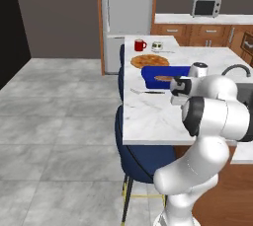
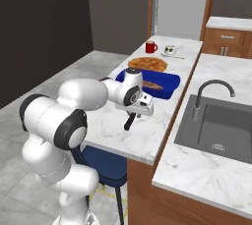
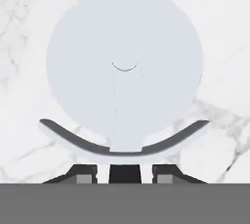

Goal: Take the pizza cutter from the drawer on the left and place it on the dining counter for cutting.

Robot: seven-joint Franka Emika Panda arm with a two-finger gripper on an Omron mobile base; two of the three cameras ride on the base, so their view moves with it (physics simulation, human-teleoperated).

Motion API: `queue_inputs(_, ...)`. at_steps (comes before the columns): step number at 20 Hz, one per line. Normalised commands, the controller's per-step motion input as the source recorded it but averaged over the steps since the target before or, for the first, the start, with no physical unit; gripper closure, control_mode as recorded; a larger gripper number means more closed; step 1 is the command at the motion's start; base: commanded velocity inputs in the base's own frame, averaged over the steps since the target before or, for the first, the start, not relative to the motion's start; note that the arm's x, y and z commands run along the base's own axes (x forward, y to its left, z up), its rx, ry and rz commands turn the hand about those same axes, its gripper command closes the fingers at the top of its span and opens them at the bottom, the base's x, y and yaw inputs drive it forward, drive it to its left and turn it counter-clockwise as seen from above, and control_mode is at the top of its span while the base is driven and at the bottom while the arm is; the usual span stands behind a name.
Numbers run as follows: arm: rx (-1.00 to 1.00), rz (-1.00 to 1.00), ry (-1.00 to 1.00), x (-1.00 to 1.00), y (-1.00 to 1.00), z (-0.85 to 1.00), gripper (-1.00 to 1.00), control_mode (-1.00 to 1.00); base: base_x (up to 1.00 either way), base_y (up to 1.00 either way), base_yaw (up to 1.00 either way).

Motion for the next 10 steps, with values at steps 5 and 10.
queue_inputs(5,0.0,0.0,0.0,0.25,-0.01,-0.29,1.0,-1.0,0.0,0.0,0.0)
queue_inputs(10,0.0,0.0,0.0,0.24,-0.03,-0.24,1.0,-1.0,0.0,0.0,0.0)
